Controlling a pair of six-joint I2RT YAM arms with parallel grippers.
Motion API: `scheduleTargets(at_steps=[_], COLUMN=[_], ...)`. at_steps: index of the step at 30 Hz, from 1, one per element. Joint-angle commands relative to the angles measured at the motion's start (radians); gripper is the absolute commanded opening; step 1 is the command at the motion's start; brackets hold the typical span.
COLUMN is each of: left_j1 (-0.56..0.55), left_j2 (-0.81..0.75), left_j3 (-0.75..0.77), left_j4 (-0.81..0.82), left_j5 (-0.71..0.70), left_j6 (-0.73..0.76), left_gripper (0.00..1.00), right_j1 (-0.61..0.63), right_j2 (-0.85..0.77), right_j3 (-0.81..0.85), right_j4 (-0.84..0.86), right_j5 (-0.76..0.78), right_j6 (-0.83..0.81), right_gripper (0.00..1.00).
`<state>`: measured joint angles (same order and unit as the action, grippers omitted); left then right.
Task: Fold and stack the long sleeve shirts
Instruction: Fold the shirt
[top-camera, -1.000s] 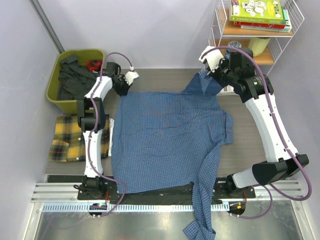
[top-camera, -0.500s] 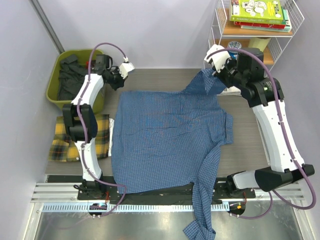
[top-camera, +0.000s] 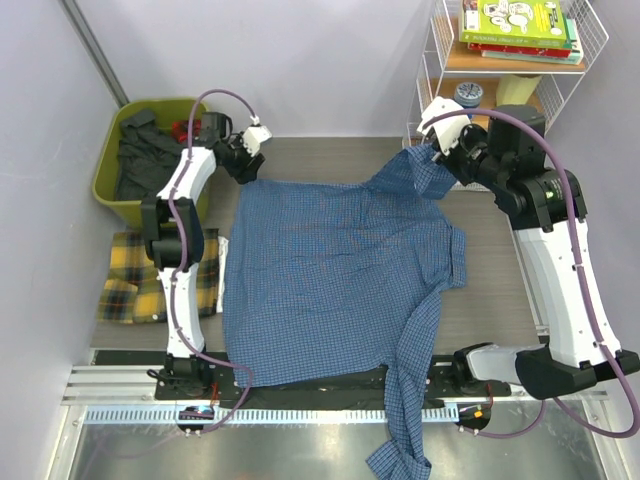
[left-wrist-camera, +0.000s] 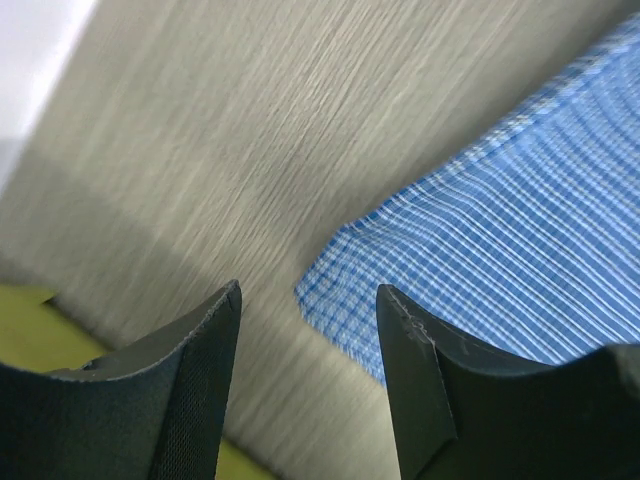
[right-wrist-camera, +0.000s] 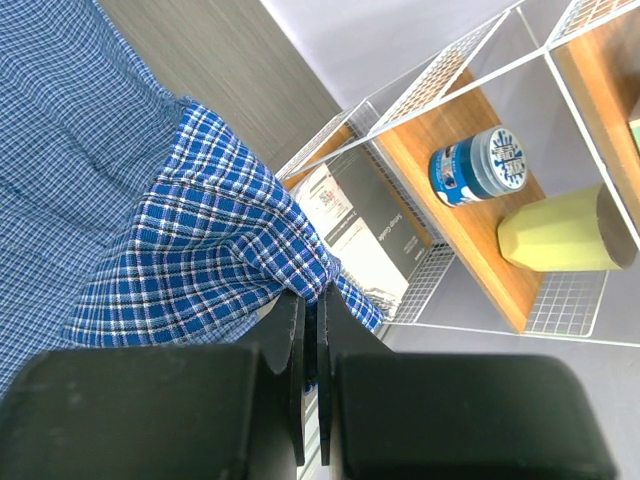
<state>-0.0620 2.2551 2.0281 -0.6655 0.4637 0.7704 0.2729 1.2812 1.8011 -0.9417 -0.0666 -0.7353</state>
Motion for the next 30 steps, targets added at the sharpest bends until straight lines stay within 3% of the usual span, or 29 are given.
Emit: scheduleTargets(at_steps=[1, 9, 13, 20, 27, 30], left_j1=[0.008, 0.019, 0.021, 0.022, 0.021, 0.021], left_j2=[0.072, 0.112, 0.142, 0.205, 0.218, 0.224], left_j3=[0.089, 0.09, 0.132, 0.208, 0.216, 0.23], left_j4=[0.009, -0.02, -0.031, -0.091, -0.129, -0.152], left_j5=[0.018, 0.104, 0.128, 0.138, 0.153, 0.161], left_j6=[-0.013, 0.084, 0.084, 0.11, 0.139, 0.147], left_gripper=[0.57, 0.57, 0.49, 0.57, 0.56, 0.51], right_j1=[-0.001, -0.001, -0.001, -0.001, -0.001, -0.001], right_j2=[-0.003, -0.005, -0.006, -0.002, -0.003, -0.005], right_j3=[0.014, 0.015, 0.023, 0.038, 0.044, 0.046], right_j4=[0.004, 0.003, 0.0, -0.009, -0.011, -0.011], right_j5=[-0.01, -0.002, -0.001, 0.005, 0.005, 0.008], right_j6=[0.001, -0.003, -0.007, -0.015, -0.018, -0.022], right_gripper=[0.01, 0.01, 0.01, 0.01, 0.01, 0.01])
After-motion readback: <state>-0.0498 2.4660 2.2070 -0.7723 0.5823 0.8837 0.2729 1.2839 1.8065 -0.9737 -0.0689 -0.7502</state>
